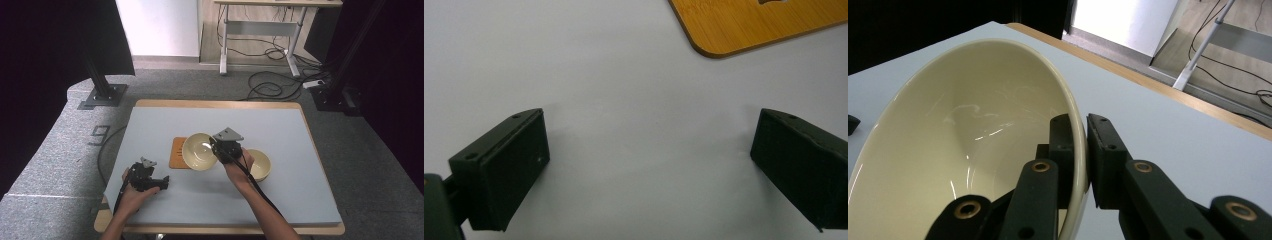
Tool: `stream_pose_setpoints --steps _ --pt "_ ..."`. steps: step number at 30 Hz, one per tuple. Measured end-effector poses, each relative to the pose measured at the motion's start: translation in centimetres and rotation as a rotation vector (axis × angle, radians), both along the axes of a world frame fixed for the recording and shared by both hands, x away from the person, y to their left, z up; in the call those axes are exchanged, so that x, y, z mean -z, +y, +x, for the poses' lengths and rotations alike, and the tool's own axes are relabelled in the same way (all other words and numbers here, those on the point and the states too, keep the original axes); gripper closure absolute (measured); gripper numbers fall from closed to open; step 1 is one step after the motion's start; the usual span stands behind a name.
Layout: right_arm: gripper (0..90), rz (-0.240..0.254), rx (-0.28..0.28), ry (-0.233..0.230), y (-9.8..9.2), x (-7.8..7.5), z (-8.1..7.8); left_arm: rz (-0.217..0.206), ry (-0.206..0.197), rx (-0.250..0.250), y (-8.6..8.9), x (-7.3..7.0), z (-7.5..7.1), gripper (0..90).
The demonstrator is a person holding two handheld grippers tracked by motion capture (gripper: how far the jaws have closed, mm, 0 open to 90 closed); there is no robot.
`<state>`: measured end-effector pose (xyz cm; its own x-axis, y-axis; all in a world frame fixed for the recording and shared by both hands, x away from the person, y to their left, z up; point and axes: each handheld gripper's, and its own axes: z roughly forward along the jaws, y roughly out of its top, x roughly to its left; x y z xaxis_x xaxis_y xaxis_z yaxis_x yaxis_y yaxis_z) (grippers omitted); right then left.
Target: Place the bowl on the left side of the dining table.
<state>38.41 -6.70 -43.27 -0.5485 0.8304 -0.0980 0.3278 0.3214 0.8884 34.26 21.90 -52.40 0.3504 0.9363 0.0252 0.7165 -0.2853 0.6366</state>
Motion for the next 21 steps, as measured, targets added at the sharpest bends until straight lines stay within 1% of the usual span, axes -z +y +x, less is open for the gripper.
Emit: stream_pose_setpoints --steps 9,21 --pt "81.8 -0.005 -0.014 0.021 1.3 0.7 0.5 0.001 0.0 0.002 0.0 0.0 0.0 2.4" --pt "81.7 -0.01 -0.028 0.052 2.4 1.7 1.2 -0.001 -0.003 0.001 0.0 0.0 0.0 2.4"
